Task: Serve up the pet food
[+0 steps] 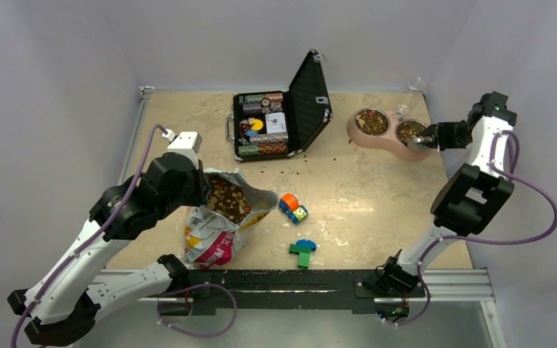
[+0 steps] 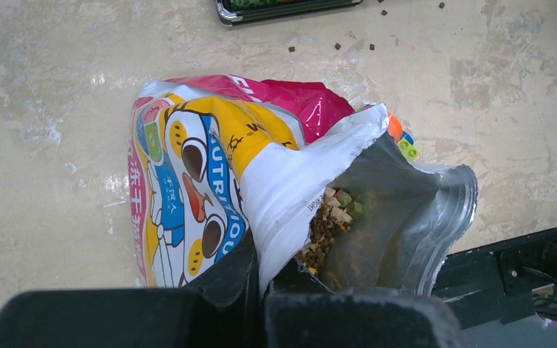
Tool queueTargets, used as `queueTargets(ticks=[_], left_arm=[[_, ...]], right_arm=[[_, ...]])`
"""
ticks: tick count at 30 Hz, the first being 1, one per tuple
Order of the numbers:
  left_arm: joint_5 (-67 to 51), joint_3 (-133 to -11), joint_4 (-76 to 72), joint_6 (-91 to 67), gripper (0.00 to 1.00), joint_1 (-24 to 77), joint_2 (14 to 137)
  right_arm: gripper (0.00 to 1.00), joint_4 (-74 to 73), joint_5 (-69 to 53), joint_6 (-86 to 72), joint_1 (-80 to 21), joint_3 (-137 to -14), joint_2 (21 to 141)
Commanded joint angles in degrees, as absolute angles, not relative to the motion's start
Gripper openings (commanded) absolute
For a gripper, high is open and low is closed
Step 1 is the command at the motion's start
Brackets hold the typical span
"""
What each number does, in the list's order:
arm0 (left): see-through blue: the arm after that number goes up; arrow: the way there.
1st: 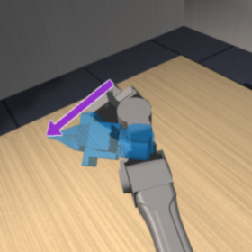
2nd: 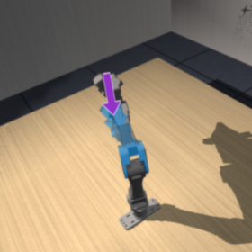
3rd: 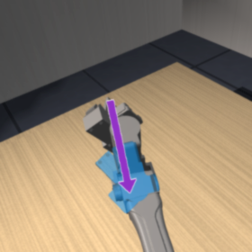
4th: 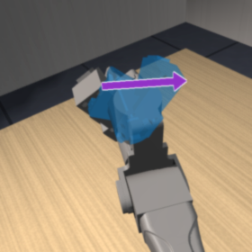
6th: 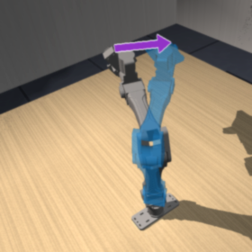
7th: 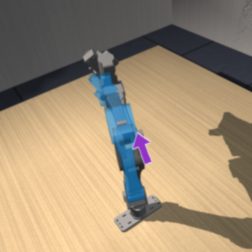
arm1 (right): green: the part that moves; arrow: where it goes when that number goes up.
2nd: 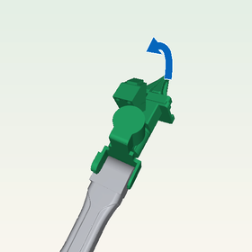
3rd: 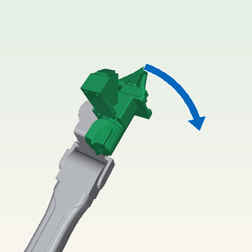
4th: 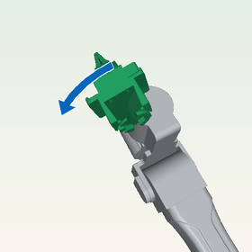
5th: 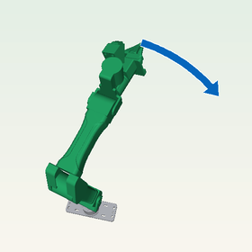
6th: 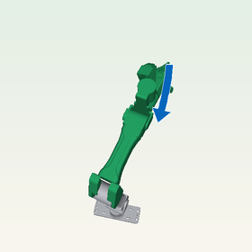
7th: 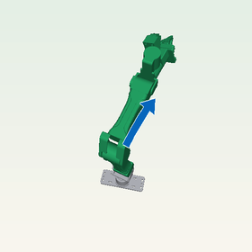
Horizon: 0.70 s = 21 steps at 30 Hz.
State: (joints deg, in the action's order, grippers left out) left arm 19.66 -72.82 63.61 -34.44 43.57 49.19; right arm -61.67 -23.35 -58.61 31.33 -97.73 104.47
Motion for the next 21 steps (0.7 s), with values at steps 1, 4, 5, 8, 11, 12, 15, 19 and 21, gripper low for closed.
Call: queueTargets(ticks=[1, 4, 5, 8, 11, 12, 15, 19, 21], left_arm=[[22.39, -76.71, 56.25, -33.40, 0.00, 43.64, 48.56], [22.17, -77.72, 56.81, -32.65, 0.00, 43.64, 49.10], [22.06, -78.24, 57.14, -32.60, 0.00, 43.60, 49.29], [22.05, -78.23, 57.75, -32.91, 0.00, 43.60, 48.86], [22.45, -77.04, 57.43, -33.43, 0.00, 43.59, 48.05], [22.27, -77.11, 57.49, -33.41, 0.00, 43.59, 48.00], [21.93, -77.77, 58.35, -33.39, 0.00, 43.63, 48.15], [22.53, -76.62, 58.33, -34.48, 0.00, 43.64, 47.11], [22.47, -76.22, 57.87, -34.44, 0.00, 43.59, 46.91]], right_arm=[[0.00, -60.23, -23.74, -60.45, 31.49, -100.41, 104.27], [0.00, -55.73, -23.89, -61.09, 31.38, -97.20, 102.19], [0.00, -54.47, -23.26, -61.16, 31.38, -96.12, 101.17], [0.00, -52.45, -22.35, -61.64, 31.38, -93.42, 99.55], [0.00, -53.99, -23.65, -61.80, 31.47, -93.85, 101.28], [0.00, -54.08, -23.71, -61.82, 31.40, -93.90, 101.19], [0.00, -50.91, -21.75, -62.70, 30.95, -92.48, 98.09], [0.00, -51.00, -21.73, -63.09, 31.02, -91.53, 97.79], [0.00, -51.98, -22.56, -62.71, 31.03, -91.41, 99.23]])
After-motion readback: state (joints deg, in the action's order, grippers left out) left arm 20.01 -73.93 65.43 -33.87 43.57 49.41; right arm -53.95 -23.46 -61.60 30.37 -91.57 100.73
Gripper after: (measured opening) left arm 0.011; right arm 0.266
